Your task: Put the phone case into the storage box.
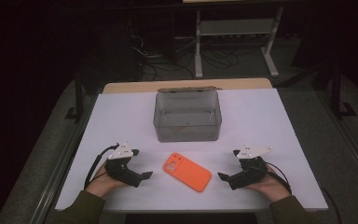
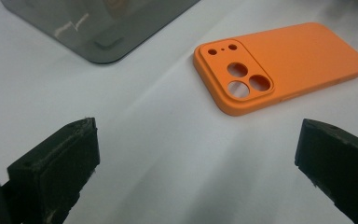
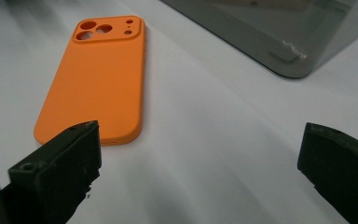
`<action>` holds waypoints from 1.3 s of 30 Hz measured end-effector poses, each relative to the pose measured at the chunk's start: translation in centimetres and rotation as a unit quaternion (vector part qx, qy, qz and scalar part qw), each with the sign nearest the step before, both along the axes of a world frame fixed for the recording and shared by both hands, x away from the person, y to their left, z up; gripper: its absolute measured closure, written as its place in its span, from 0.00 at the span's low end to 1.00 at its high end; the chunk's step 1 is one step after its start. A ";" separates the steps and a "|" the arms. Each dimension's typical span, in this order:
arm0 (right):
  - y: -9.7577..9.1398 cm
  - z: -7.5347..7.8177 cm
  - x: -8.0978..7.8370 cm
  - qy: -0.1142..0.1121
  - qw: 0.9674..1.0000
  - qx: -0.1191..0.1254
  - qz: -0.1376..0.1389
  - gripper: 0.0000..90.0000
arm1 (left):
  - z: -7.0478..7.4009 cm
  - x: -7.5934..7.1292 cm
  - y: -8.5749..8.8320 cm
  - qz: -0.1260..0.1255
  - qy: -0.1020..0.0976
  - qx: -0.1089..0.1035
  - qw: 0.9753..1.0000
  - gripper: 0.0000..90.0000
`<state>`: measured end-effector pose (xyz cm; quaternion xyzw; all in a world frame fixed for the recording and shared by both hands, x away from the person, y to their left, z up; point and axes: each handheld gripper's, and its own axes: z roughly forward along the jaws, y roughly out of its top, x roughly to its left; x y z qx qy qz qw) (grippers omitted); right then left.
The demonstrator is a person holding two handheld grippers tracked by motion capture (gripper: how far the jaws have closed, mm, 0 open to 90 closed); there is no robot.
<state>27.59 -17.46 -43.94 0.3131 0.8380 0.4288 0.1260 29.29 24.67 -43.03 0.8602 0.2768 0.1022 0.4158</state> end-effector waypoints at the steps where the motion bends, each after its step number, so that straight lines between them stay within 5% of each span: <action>1: 0.0 0.0 0.1 -0.001 1.000 0.001 0.000 0.00 | 0.0 0.0 0.0 -0.001 0.000 0.000 1.000 0.00; 39: 1.0 1.5 2.0 0.018 1.000 -0.006 0.002 0.00 | 0.0 0.2 0.2 0.000 0.007 -0.008 1.000 0.00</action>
